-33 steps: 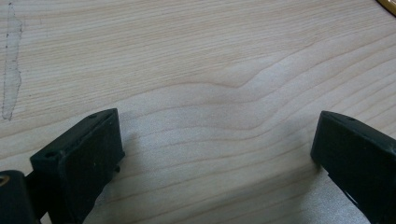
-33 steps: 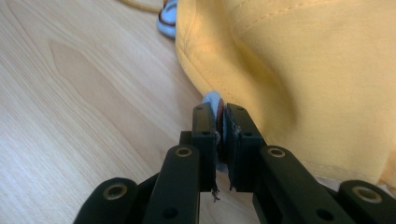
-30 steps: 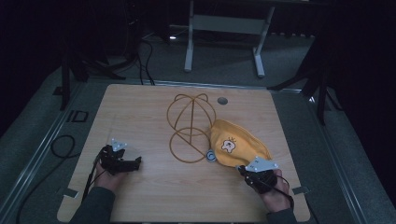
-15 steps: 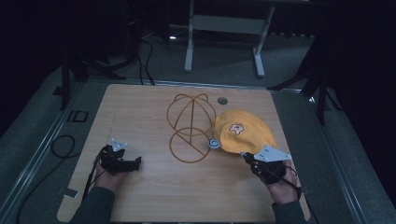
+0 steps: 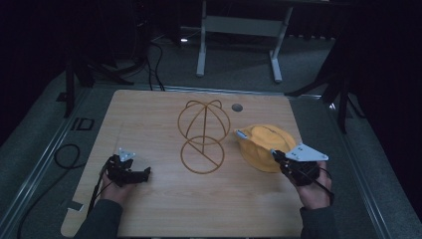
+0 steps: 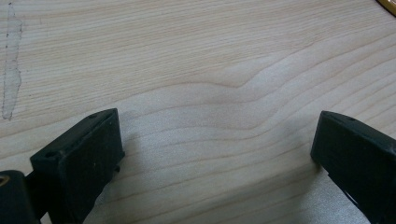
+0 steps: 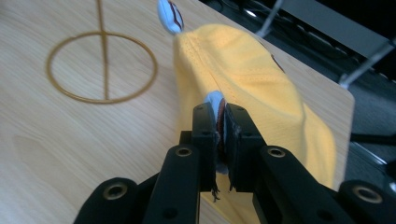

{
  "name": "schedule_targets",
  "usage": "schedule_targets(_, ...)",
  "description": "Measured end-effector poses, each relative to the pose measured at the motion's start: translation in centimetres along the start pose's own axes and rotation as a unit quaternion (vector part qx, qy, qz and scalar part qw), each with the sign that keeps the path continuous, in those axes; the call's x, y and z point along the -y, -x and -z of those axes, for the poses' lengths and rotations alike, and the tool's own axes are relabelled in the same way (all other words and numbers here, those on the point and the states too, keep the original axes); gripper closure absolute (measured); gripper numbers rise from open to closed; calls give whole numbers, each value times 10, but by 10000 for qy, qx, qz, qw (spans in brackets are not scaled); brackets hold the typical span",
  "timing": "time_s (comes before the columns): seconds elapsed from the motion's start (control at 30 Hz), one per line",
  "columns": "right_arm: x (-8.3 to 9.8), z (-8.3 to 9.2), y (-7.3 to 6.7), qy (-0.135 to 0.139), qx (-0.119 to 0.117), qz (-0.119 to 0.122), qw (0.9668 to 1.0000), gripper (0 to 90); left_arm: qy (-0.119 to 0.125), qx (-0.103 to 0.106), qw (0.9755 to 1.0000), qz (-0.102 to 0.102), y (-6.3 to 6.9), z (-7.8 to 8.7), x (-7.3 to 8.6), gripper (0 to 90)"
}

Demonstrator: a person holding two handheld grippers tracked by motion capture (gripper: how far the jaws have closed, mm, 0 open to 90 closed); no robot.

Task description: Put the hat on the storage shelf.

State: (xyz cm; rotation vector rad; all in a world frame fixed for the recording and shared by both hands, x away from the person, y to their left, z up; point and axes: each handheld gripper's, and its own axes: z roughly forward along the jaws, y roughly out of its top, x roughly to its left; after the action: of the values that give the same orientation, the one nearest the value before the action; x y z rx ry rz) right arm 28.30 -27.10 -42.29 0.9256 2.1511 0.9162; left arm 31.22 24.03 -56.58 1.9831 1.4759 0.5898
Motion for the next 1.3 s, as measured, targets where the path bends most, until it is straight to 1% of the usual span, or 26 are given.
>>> schedule_targets(0.03, 0, 0, 3, -37, 79, 1, 10000, 831, 6, 0, 10000, 7, 0, 0, 0, 22)
schedule_targets(0.07, 0, 3, 13, -31, 149, -110, 9998, 832, 0, 0, 10000, 0, 0, 0, 0, 22)
schedule_targets(0.1, 0, 3, 13, -31, 149, -110, 9998, 832, 6, -1, 10000, 6, 0, 0, 0, 22)
schedule_targets(0.13, -1, 3, 18, -55, 169, -157, 9997, 832, 6, -1, 10000, 7, 0, 0, 0, 22)
schedule_targets(0.17, -1, 2, 24, -218, 169, -165, 9995, 830, 7, -2, 10000, 7, 0, 0, 0, 22)
schedule_targets(0.2, 0, 1, 26, -289, 171, -156, 9993, 826, 7, -2, 10000, 7, 0, 0, 0, 22)
schedule_targets(0.23, 0, 1, 26, -289, 171, -156, 9993, 826, 0, 0, 10000, 0, 0, 0, 0, 22)
schedule_targets(0.33, 5, -2, 31, -473, 133, -107, 9987, 806, 1, 1, 10000, 0, 0, 0, 0, 23)
schedule_targets(0.47, 5, -2, 35, -559, 91, -94, 9984, 783, 6, 0, 10000, 7, 0, 0, 0, 22)
schedule_targets(0.6, 1, 0, 38, -551, 45, -54, 9985, 782, 9, -1, 10000, 5, 0, 0, 0, 22)
schedule_targets(0.7, -6, 1, 43, -528, -195, -110, 9984, 775, 8, -3, 10000, 5, 0, 0, 0, 22)
schedule_targets(0.73, -9, 0, 46, -564, -270, -86, 9980, 776, 8, -2, 10000, 4, 0, 0, 0, 22)
schedule_targets(0.83, -13, -4, 49, -641, -379, -21, 9972, 776, 8, -1, 10000, 5, 0, 0, 0, 22)
schedule_targets(0.93, -15, -7, 50, -673, -429, 40, 9968, 778, 15, -3, 10000, 13, 0, 0, 0, 22)
schedule_targets(1.0, -18, -13, 52, -777, -549, 127, 9954, 777, 7, 0, 10000, 4, 0, 0, 0, 22)
schedule_targets(1.03, -18, -13, 52, -777, -549, 127, 9954, 777, 7, 0, 10000, 4, 0, 0, 0, 22)
schedule_targets(1.1, -19, -17, 53, -830, -621, 196, 9944, 776, 4, -3, 10000, 5, 0, 0, 0, 23)
schedule_targets(1.13, -21, -21, 56, -896, -739, 217, 9930, 776, 6, -1, 10000, 5, 0, 0, 0, 22)
schedule_targets(1.17, -21, -21, 56, -896, -739, 217, 9930, 776, -2, 2, 10000, -5, 0, 0, 0, 22)
schedule_targets(1.2, -22, -25, 58, -1010, -850, 236, 9910, 776, 3, 1, 10000, -4, 0, 0, 0, 22)
schedule_targets(1.23, -22, -25, 58, -1010, -850, 236, 9910, 776, 3, 1, 10000, -4, 0, 0, 0, 22)
schedule_targets(1.27, -25, -29, 59, -1095, -918, 310, 9893, 775, 13, 0, 10000, 4, 0, 0, 0, 22)
schedule_targets(1.3, -25, -29, 59, -1095, -918, 310, 9893, 775, 13, 0, 10000, 3, 0, 0, 0, 22)
